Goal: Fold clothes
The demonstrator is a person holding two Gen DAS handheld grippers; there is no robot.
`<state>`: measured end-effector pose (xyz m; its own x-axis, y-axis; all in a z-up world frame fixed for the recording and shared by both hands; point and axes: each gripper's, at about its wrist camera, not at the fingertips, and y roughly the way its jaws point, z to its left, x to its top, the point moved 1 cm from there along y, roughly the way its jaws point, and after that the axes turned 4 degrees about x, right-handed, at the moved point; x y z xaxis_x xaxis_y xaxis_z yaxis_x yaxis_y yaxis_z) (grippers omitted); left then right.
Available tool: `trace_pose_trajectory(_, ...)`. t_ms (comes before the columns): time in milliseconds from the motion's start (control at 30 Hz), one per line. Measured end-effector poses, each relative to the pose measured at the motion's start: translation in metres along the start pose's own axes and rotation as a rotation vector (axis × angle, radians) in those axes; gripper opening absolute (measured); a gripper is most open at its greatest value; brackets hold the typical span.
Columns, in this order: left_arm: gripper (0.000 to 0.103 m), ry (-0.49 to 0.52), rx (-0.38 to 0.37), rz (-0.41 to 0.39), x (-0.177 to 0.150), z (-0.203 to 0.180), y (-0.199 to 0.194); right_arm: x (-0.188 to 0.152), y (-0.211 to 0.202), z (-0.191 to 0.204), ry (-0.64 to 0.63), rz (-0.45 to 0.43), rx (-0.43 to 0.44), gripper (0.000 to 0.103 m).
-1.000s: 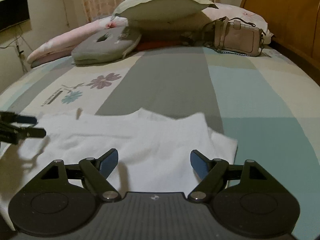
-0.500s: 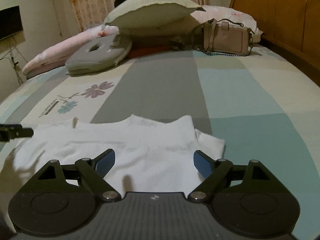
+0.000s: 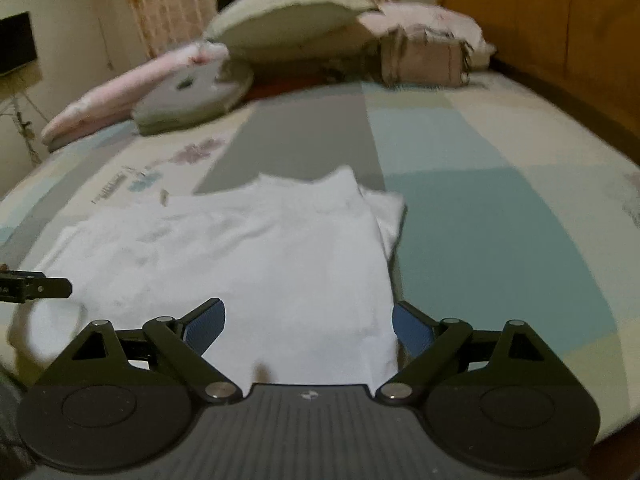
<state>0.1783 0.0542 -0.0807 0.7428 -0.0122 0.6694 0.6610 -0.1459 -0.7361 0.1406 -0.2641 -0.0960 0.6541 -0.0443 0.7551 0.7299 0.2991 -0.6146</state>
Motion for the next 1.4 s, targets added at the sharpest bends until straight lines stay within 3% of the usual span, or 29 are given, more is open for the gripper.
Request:
trace_pose_trajectory(133, 0.097, 0.024, -0.036, 0.003, -0.007, -0.011, -0.007, -0.006, -0.001, 0.011, 0.0, 0.011, 0.045, 0.097)
trace_pose_trajectory(400, 0.097, 0.008, -0.022, 0.104, -0.047, -0.001, -0.007, -0.029, 0.003, 0.009, 0.031, 0.1, -0.016, 0.097)
trace_pose_trajectory(567, 0.097, 0.023, -0.028, 0.091, -0.045, -0.004, -0.02, -0.031, -0.01, 0.026, -0.023, 0.09, 0.042, 0.099)
trace_pose_trajectory(633, 0.097, 0.023, -0.032, 0.102, -0.045, -0.006, -0.018, -0.036, -0.006, 0.032, -0.025, 0.125, 0.082, 0.1)
trace_pose_trajectory(767, 0.097, 0.018, -0.019, 0.133, -0.051, -0.009, -0.012, -0.047, 0.004, 0.031, 0.008, 0.194, 0.067, 0.1)
trace_pose_trajectory(933, 0.097, 0.024, -0.022, 0.118, -0.043, -0.011, -0.02, -0.035, -0.006, 0.034, 0.014, 0.153, 0.114, 0.101)
trace_pose_trajectory(1033, 0.097, 0.007, -0.041, 0.122, -0.043, -0.012, -0.019, -0.034, 0.003, 0.036, 0.035, 0.164, 0.122, 0.103)
trace_pose_trajectory(1200, 0.099, -0.115, -0.128, 0.151, -0.047, 0.003, -0.013, -0.044, 0.007, 0.035, 0.039, 0.208, 0.105, 0.103)
trace_pose_trajectory(1400, 0.099, -0.096, -0.083, 0.035, -0.009, 0.024, -0.027, -0.042, -0.009, 0.026, 0.066, 0.163, 0.076, 0.103)
